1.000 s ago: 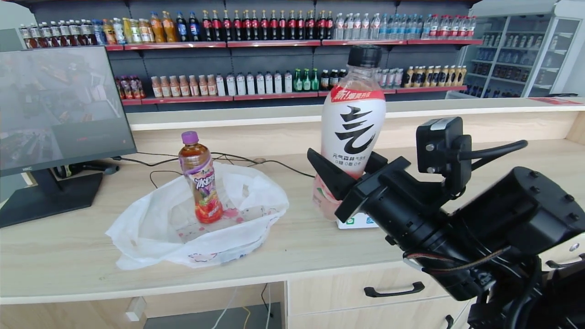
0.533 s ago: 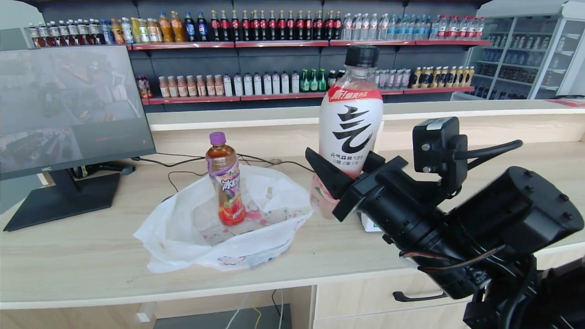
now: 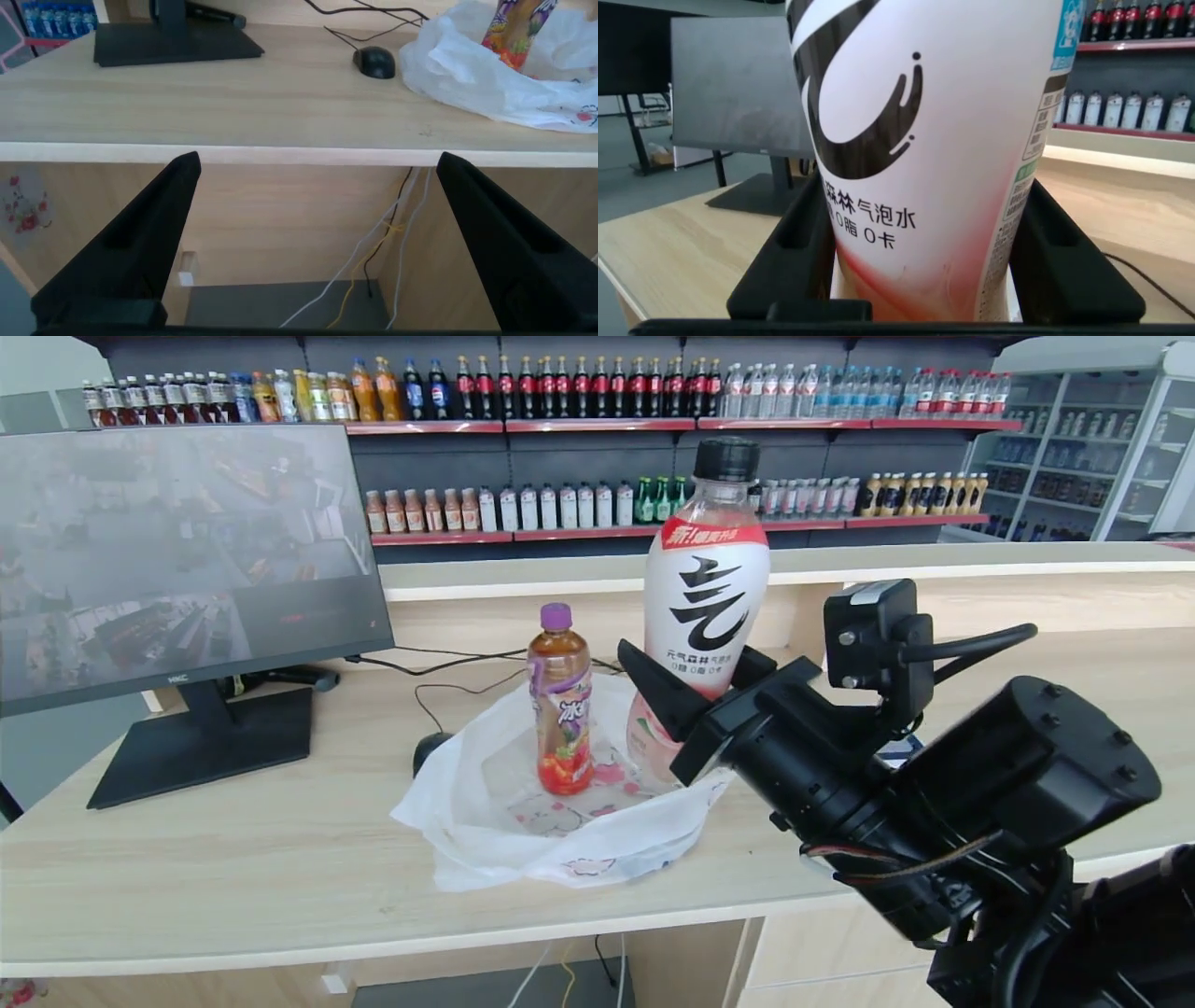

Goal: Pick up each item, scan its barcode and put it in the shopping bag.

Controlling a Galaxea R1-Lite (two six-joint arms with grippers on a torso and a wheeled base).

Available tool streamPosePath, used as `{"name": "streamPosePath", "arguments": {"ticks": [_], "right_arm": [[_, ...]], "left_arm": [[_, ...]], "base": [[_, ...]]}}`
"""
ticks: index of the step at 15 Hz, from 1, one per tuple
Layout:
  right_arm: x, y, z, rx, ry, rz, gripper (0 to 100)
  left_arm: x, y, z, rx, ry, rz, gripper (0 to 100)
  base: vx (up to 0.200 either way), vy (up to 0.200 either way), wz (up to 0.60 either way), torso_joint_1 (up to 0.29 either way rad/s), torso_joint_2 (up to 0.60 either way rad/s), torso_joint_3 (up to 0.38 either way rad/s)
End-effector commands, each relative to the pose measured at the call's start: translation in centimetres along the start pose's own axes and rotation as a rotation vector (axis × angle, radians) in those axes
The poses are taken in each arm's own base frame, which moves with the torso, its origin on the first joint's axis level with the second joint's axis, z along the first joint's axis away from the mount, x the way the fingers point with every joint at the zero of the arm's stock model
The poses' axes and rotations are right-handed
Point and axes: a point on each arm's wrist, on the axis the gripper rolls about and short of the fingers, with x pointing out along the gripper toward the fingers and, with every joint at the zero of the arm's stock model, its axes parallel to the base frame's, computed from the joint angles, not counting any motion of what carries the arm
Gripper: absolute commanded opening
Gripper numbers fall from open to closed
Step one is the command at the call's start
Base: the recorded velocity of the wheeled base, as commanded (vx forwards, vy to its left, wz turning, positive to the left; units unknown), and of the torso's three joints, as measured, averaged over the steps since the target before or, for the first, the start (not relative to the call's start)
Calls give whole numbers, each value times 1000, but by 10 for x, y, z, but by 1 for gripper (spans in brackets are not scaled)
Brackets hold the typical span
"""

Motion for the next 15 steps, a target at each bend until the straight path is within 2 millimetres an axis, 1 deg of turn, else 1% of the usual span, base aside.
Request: {"name": "streamPosePath", "arguments": {"ticks": [1, 5, 7, 9, 10, 12, 13, 14, 15], "right_arm": [[3, 0, -12, -2, 29, -1, 0], [2, -20, -15, 5, 39, -55, 0], [4, -31, -23, 29, 56, -83, 0], [9, -32, -37, 70, 83, -90, 0], [15, -40, -49, 88, 98, -115, 0], [31, -58, -62, 69, 79, -158, 0], [33, -61, -67, 67, 81, -164, 0], [33, -61, -67, 67, 81, -164, 0], [32, -72, -84, 55, 122, -194, 0]], "left_arm": [[0, 0, 0, 0, 0, 0, 100], [0, 0, 0, 0, 0, 0, 100], [0, 0, 0, 0, 0, 0, 100], [0, 0, 0, 0, 0, 0, 100], [0, 0, 0, 0, 0, 0, 100], [0, 0, 0, 0, 0, 0, 100], [0, 0, 0, 0, 0, 0, 100], [0, 0, 0, 0, 0, 0, 100], [0, 0, 0, 0, 0, 0, 100]], "base": [[0, 0, 0, 0, 0, 0], [0, 0, 0, 0, 0, 0], [0, 0, 0, 0, 0, 0], [0, 0, 0, 0, 0, 0], [0, 0, 0, 0, 0, 0], [0, 0, 0, 0, 0, 0], [0, 0, 0, 0, 0, 0], [0, 0, 0, 0, 0, 0], [0, 0, 0, 0, 0, 0]]}}
